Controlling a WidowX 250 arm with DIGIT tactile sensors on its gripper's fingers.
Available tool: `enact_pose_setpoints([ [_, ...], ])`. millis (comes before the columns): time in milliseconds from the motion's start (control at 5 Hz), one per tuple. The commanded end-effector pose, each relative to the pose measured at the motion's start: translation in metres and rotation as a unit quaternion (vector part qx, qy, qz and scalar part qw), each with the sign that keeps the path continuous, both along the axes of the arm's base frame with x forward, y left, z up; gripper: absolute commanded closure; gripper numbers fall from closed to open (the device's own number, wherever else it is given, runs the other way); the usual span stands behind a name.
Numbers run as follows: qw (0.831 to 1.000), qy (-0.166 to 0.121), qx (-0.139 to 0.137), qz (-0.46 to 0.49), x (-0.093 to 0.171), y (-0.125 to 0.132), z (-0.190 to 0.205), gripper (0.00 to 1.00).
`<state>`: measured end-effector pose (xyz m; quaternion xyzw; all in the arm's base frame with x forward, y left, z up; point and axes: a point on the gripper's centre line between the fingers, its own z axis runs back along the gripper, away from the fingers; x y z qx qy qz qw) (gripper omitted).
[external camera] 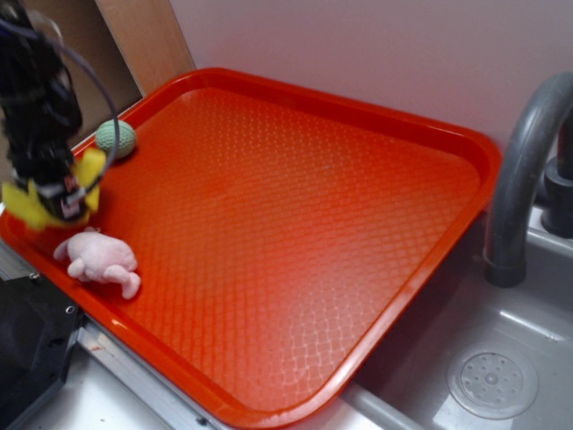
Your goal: Grab the yellow cloth.
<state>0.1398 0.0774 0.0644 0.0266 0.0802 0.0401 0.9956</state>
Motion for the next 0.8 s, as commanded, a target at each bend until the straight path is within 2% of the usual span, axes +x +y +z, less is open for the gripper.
enact_pose_setpoints([
  [0,0.985,-0.129,0.016,-0.11,0.045,-0.067,0.109,1.0],
  [200,0.98,-0.134,0.014,-0.143,0.061,-0.095,0.112,1.0],
  [400,0.981,-0.138,0.0,-0.139,0.06,-0.093,0.113,1.0],
  [600,0.982,-0.132,-0.001,-0.132,0.059,-0.088,0.107,1.0],
])
